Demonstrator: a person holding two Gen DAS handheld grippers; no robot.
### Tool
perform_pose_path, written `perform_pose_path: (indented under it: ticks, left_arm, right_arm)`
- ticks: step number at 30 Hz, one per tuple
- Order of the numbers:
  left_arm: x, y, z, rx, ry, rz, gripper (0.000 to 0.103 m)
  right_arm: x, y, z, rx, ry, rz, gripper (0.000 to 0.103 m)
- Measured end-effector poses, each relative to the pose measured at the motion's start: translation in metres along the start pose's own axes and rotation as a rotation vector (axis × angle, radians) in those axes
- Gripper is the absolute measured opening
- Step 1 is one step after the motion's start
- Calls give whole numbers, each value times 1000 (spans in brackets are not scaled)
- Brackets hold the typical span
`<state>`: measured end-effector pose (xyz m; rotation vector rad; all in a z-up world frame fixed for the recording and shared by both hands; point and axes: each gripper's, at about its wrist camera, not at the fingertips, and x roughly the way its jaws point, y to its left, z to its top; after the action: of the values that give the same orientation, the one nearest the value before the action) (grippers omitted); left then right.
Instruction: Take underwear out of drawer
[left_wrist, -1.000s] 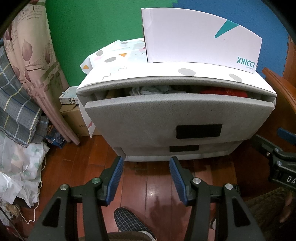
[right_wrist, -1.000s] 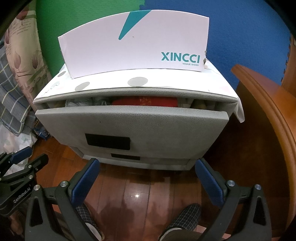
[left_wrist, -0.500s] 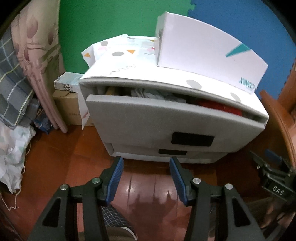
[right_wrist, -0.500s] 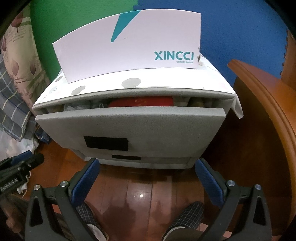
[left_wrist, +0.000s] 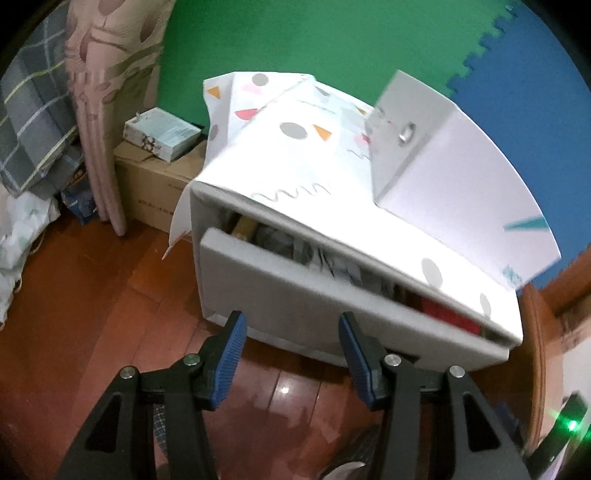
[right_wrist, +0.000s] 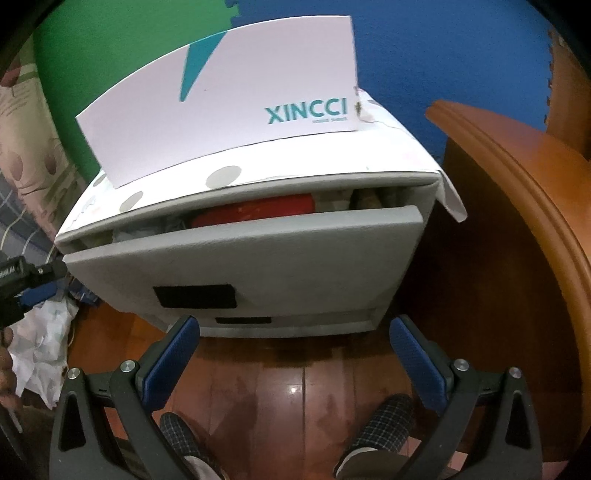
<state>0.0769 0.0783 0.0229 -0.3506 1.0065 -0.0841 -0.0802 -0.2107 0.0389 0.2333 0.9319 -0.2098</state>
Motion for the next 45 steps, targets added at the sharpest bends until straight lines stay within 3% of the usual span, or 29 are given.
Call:
perform_pose_path:
  ticks: [9, 16, 27, 33, 45]
  left_arm:
    - [17, 15, 30, -121, 9, -40, 53]
    - [43, 34, 37, -237, 70, -63, 54]
    - [64, 45, 36, -345, 80, -50, 71]
    - [67, 50, 34, -303, 82, -70, 78]
    - [47, 44, 18, -151, 101, 42, 86]
  right_arm:
    - [4, -9, 0, 27, 16, -9, 102]
    - [5, -8, 0, 29, 14, -11, 102]
    - [4, -13, -1, 48, 11, -15, 102]
    - [4, -13, -1, 47, 9, -16, 102]
    - [0, -14, 1, 50, 1, -21, 102]
